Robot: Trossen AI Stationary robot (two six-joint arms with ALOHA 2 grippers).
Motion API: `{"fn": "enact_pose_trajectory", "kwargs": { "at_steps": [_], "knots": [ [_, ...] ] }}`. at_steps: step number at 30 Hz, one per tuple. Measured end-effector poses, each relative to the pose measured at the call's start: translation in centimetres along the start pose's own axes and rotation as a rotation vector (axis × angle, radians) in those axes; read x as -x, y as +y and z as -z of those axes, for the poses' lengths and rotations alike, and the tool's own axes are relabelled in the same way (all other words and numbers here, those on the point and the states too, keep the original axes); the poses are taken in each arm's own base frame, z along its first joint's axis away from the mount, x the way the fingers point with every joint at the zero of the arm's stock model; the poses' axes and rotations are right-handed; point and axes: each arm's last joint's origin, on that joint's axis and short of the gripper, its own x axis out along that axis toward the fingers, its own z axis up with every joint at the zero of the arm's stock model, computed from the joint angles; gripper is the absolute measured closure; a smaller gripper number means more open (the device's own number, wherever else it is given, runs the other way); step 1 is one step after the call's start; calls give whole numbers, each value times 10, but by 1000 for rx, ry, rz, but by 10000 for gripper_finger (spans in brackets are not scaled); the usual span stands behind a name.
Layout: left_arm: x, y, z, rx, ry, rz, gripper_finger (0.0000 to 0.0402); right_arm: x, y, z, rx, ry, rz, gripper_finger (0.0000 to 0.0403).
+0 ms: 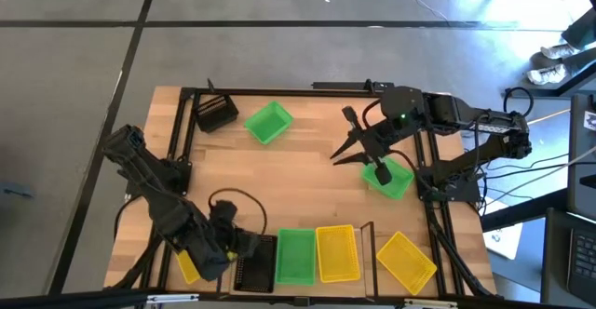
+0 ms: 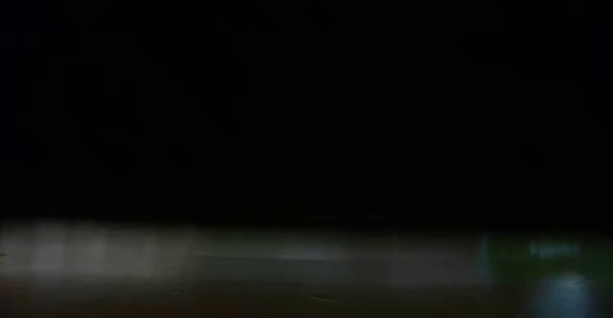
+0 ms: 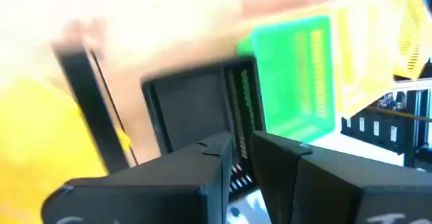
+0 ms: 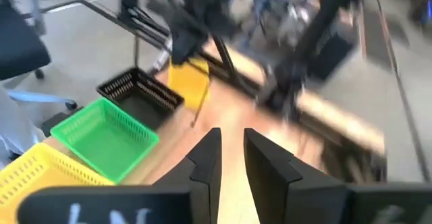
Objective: Stack baskets on shelf by color
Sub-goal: Stack the right green basket on top of the green basket on the shelf
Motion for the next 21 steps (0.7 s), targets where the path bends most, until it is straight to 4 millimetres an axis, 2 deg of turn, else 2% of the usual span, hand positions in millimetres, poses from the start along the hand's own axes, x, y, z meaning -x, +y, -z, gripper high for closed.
{"fn": "enact_pose_trajectory", "kwargs": {
  "at_steps": [6,11,16,21],
  "knots": [
    [18,5,-31,-134,-115,-31,354,6,-3,24,-338,236,86,336],
    [30,8,-55,-242,-216,-57,351,15,-4,45,-615,464,266,336],
    [43,11,-79,-293,-269,-85,354,20,-10,62,-856,541,400,336],
    [49,11,-95,-338,-287,-93,355,27,-1,92,-1091,784,451,336]
  ]
}}
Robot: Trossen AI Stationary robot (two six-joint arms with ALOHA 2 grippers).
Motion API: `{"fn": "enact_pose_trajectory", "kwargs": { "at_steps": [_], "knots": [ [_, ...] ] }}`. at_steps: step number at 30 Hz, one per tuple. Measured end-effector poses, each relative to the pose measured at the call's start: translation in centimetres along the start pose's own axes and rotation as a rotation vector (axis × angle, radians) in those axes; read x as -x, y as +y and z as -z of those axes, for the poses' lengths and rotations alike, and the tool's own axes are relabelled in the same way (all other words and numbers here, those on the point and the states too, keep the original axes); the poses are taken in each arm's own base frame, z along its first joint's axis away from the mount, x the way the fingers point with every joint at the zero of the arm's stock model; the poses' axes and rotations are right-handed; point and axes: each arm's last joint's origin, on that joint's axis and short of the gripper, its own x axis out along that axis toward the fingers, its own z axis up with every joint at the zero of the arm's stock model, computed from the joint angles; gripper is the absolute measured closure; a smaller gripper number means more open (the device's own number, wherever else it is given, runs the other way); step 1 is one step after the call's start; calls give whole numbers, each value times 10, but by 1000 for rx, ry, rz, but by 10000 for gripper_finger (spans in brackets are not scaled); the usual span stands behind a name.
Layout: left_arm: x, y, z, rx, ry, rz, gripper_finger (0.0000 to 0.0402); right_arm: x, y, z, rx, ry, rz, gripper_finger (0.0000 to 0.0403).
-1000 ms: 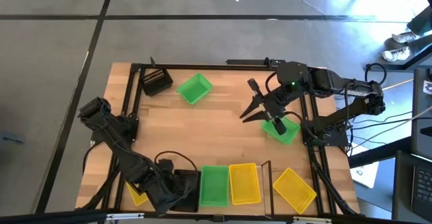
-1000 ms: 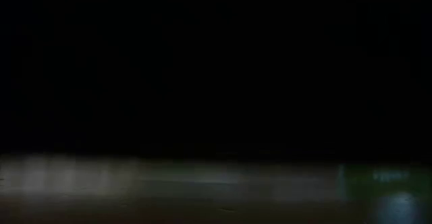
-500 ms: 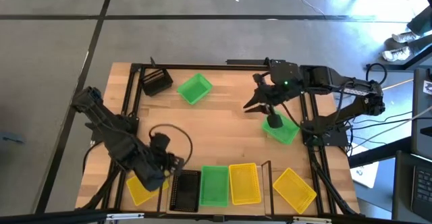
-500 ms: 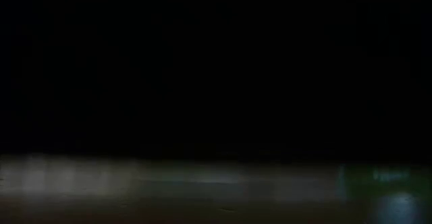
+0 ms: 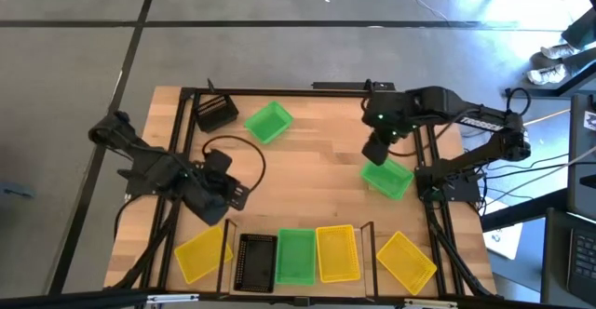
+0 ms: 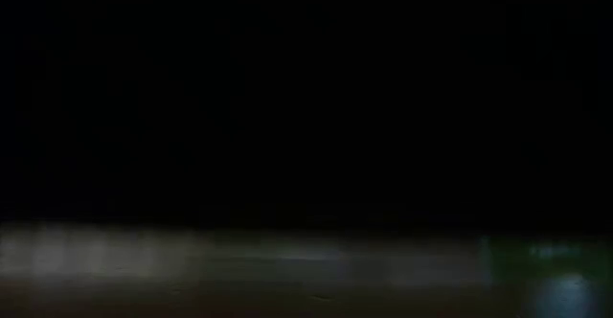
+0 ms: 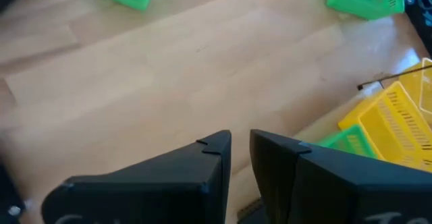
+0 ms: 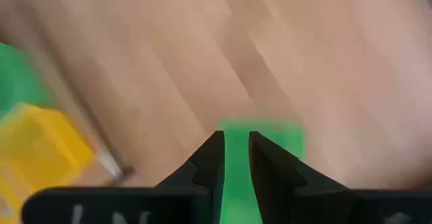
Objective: Stack baskets on shelf by color
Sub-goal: Stack the right green basket on top of the green basket on the shelf
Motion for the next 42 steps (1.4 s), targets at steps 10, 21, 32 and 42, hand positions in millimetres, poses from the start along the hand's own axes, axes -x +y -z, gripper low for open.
{"fn": "enact_pose_trajectory", "kwargs": {
  "at_steps": [10,21,32,42],
  "knots": [
    [-5,3,-16,-112,-24,-22,356,-70,-12,32,-186,338,-19,336],
    [-12,5,-35,-252,-52,-51,352,-136,-24,57,-163,353,-15,336],
    [-16,6,-43,-242,-55,-57,352,-162,-25,64,-156,298,-120,336],
    [-16,3,-43,-225,-35,-23,352,-162,-25,64,-156,292,-107,336]
  ]
}}
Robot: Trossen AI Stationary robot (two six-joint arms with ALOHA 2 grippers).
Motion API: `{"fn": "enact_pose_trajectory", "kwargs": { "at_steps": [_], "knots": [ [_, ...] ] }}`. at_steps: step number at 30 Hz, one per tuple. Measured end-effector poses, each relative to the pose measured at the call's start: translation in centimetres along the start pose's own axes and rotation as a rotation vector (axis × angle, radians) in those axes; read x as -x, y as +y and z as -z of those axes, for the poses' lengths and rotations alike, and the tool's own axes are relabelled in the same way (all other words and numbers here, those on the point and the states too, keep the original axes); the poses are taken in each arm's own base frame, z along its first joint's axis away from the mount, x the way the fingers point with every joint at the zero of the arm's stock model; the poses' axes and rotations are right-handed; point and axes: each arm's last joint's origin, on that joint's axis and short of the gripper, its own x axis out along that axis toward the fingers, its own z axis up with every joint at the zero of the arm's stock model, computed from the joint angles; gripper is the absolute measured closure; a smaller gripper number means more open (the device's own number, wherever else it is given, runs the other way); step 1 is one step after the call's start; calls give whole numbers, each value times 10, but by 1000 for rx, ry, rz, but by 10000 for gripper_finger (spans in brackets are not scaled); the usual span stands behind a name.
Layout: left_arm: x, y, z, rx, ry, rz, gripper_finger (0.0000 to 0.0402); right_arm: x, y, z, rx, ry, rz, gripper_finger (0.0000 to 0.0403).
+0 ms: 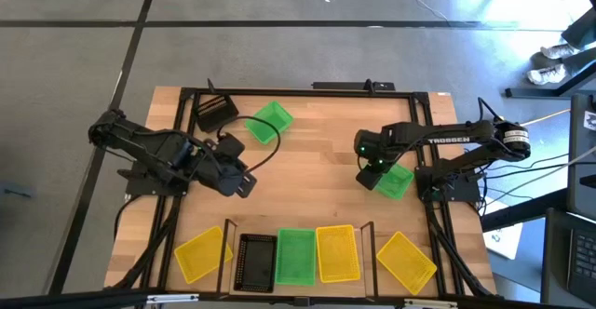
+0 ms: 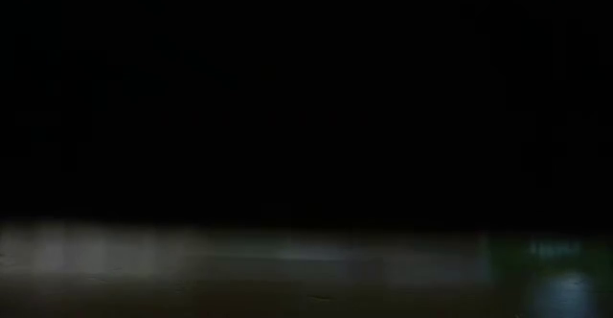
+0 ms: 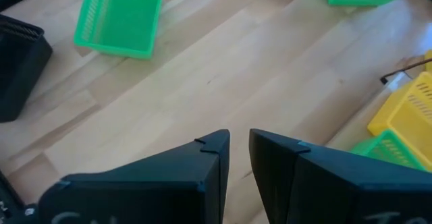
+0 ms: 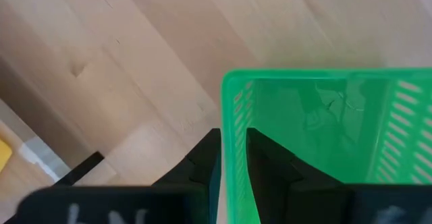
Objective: Stack baskets on shelf by color
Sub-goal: Stack the right green basket on top of the green basket on the shelf
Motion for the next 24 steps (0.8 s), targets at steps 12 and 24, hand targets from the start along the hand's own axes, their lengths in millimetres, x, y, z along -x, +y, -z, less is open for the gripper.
{"fn": "enact_pose_trajectory", "kwargs": {
  "at_steps": [12,24],
  "knots": [
    [0,0,0,3,-2,3,352,0,0,-1,3,-8,2,336],
    [0,0,0,9,-2,3,352,-9,4,-1,-12,22,23,336]
  ]
}}
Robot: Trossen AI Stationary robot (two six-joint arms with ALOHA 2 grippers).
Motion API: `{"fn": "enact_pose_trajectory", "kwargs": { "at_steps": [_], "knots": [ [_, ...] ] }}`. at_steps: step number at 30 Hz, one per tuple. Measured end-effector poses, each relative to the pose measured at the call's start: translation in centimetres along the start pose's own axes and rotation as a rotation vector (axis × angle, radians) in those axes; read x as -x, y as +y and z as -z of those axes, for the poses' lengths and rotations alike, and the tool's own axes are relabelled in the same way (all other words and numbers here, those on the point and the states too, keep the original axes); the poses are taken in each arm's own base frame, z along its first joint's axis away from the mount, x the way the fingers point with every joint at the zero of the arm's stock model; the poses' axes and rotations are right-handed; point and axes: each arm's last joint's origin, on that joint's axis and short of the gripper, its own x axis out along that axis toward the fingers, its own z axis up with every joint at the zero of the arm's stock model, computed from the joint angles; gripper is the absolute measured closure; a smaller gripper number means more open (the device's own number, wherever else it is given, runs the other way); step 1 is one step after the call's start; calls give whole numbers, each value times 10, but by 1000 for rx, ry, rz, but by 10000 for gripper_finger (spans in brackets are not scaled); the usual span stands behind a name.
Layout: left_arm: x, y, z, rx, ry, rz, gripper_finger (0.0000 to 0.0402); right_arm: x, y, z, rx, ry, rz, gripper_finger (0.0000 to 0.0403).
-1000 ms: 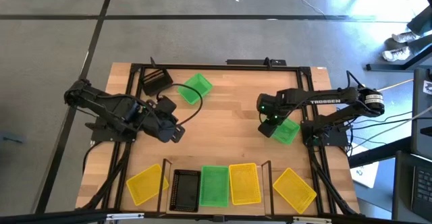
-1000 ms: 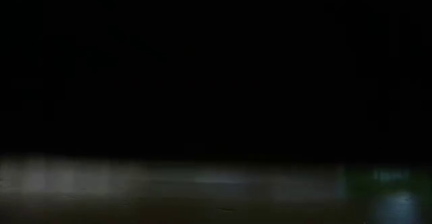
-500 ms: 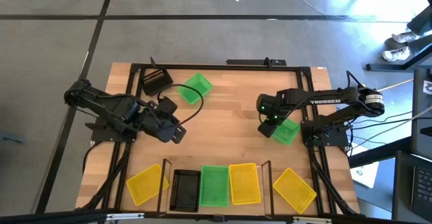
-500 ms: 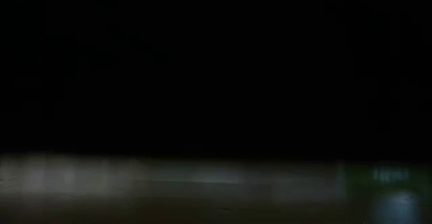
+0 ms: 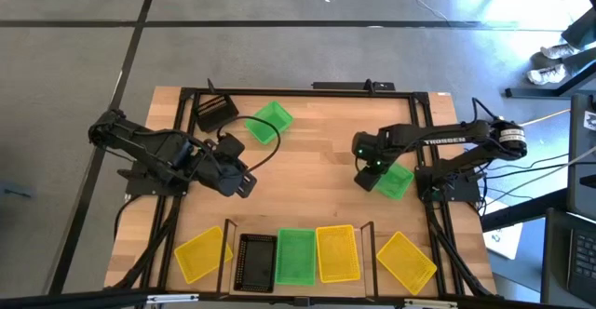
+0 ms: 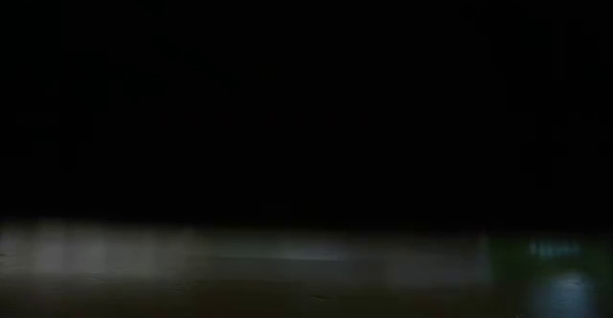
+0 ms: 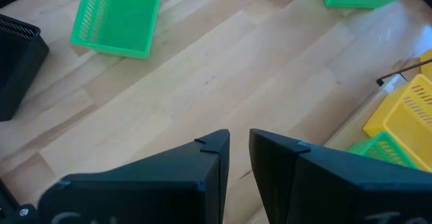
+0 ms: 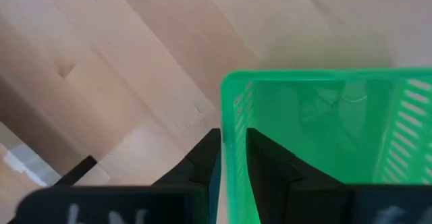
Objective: Stack baskets on shelf by color
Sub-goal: Stack the right green basket on top of the green basket on the shelf
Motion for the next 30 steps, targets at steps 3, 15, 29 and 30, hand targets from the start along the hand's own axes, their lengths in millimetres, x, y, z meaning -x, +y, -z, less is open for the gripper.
{"fn": "enact_pose_trajectory", "kwargs": {
  "at_steps": [3,15,29,30],
  "knots": [
    [0,0,0,0,0,0,352,-6,2,-2,32,14,10,336],
    [0,0,0,-1,0,0,352,-32,2,-14,53,21,106,336],
    [0,0,0,-8,0,0,352,-39,6,-26,137,-22,142,396],
    [0,0,0,-8,0,0,352,-38,7,-27,143,-32,149,397]
  ]
}}
